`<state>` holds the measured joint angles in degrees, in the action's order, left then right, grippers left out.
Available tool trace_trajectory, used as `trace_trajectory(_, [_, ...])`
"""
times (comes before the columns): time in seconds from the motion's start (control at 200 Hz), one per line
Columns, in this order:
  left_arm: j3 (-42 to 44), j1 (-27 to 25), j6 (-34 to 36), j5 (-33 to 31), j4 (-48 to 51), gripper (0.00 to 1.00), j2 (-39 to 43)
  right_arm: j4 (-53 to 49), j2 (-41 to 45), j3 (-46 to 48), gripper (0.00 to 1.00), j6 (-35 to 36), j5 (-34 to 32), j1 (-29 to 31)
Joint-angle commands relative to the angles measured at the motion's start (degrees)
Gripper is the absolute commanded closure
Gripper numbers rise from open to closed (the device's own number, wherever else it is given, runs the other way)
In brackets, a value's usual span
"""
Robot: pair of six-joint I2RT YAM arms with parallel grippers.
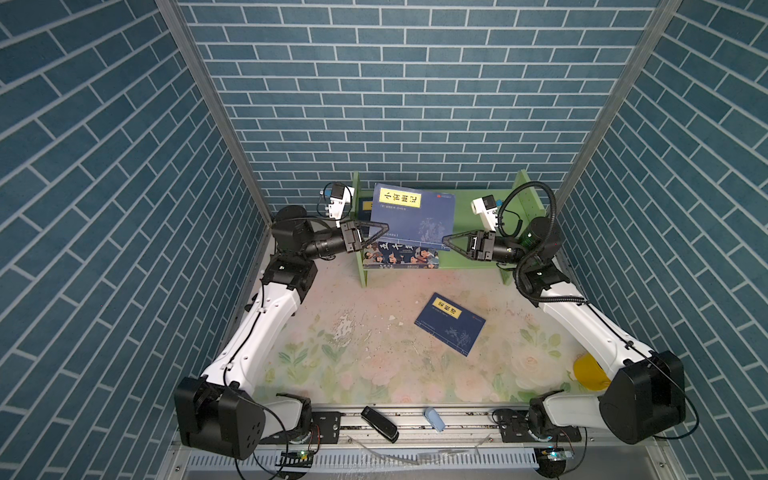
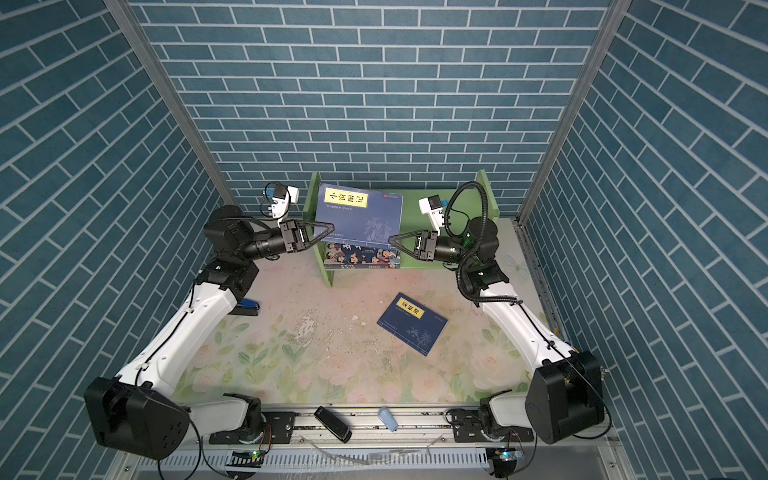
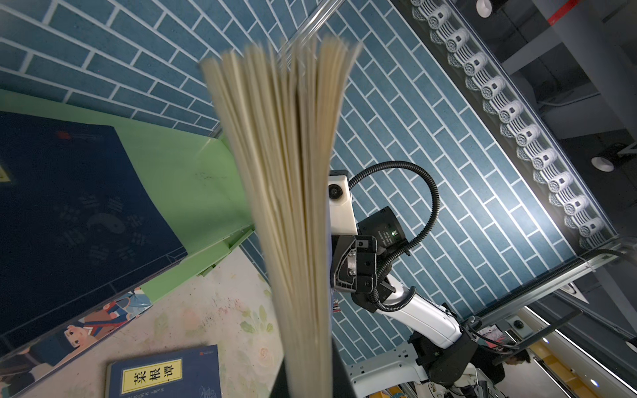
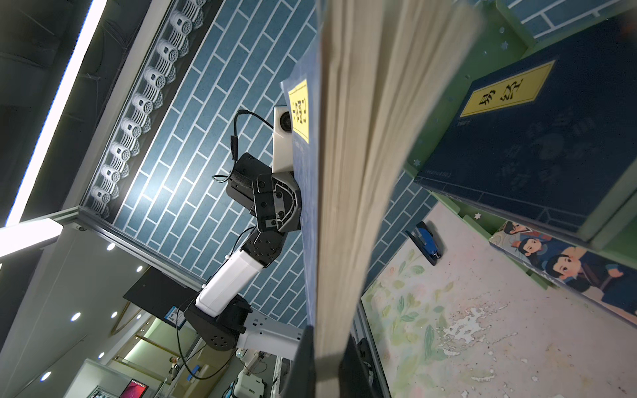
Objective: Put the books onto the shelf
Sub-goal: 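Carry the book with both grippers over the shelf's top tier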
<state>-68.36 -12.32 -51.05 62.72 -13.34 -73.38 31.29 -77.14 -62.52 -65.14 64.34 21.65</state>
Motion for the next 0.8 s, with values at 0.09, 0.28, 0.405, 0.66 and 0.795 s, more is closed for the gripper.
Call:
trace_trajectory(0.09, [-2.2,1.0,6.2,-2.5,7.4,0.69,0.6,1.1,-1.2,-5.3,1.00,-0.7,-0.2,0.2])
trace_trajectory(0.28, [-5.5,5.1,11.2,-6.6,15.8,0.45,1.7,-0.9,-2.1,-8.6,1.00,0.1,0.0,-0.3])
trace_trajectory(0.405, [-7.6,7.6,16.4,-8.3,22.3,0.45,3.1,-5.8,-3.3,-12.0,1.00,2.2,0.1,-1.2])
trace_trajectory(0.66, [-17.7,10.3,32.8,-20.7,43.2,0.44,5.6,-19.4,-6.8,-19.5,1.00,10.5,0.3,-3.2])
trace_trajectory(0.795, [-20.8,10.4,36.1,-21.9,45.5,0.44,5.4,-23.5,-11.6,-25.1,1.00,10.9,2.5,-3.4])
